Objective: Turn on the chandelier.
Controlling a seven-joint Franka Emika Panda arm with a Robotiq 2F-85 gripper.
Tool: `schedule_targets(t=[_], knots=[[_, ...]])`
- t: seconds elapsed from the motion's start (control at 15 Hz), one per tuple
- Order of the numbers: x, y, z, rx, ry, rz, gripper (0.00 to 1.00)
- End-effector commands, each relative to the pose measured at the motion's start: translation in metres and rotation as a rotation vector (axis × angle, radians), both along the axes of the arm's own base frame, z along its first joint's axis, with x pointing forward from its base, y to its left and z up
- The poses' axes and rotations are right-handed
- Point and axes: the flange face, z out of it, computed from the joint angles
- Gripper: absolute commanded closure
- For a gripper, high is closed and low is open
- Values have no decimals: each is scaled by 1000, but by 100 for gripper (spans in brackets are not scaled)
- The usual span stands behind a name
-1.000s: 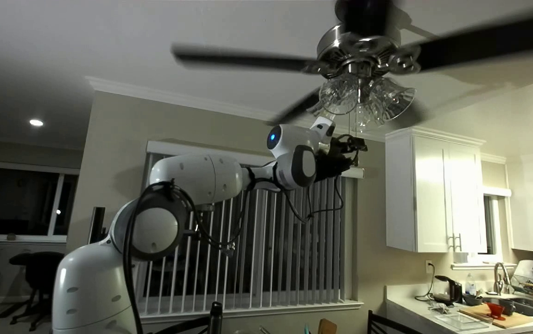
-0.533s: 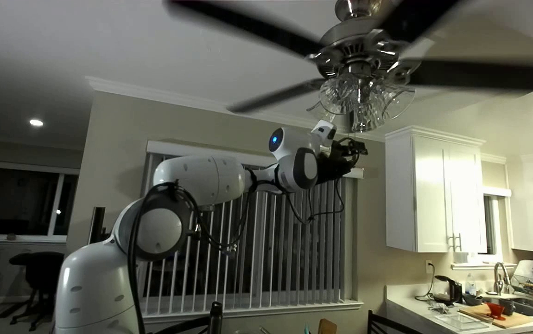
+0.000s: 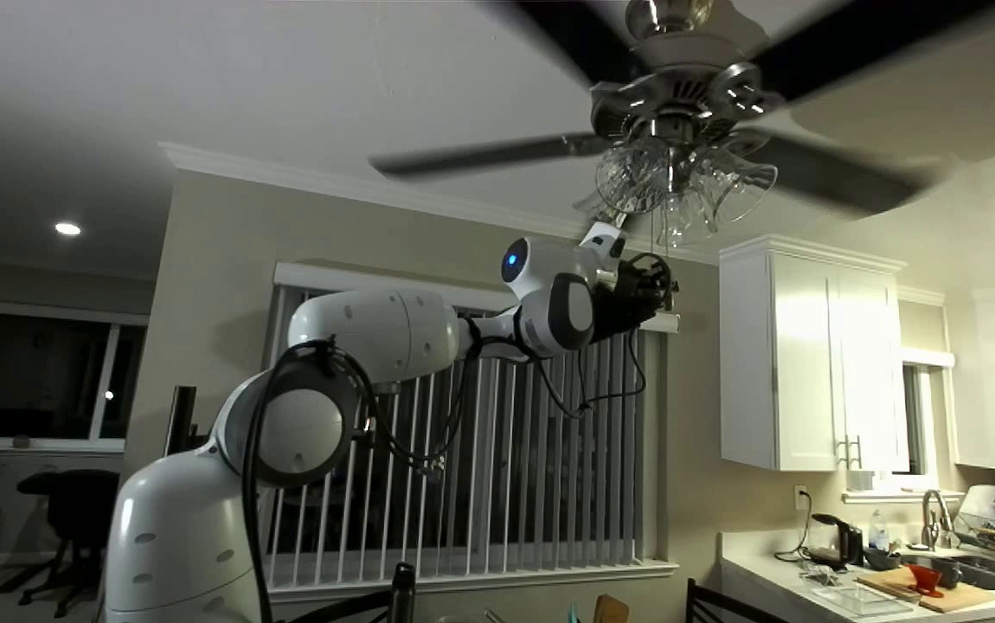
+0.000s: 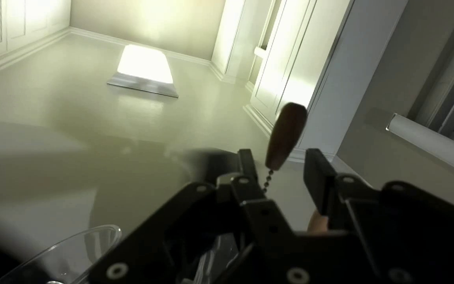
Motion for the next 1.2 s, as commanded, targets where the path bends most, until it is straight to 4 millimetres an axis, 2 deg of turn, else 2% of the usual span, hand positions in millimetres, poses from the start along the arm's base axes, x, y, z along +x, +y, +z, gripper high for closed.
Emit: schedule_targets(t=[0.0,0.27,0.53,0.6,0.73,1.0,1.07,1.13], knots=[[1,-1,3,-6,-9,-14,92],[1,-1,2,-10,-10,-15,100],[0,0,1,-10,-6,-14,93],[0,-1,1,-6,-3,-14,68],[0,-1,1,-6,-4,-15,67],[-1,3,2,-15,-2,-5,43],[-1,4,2,-18,-1,-5,82],[-1,5,1,-21,0,-2,82]])
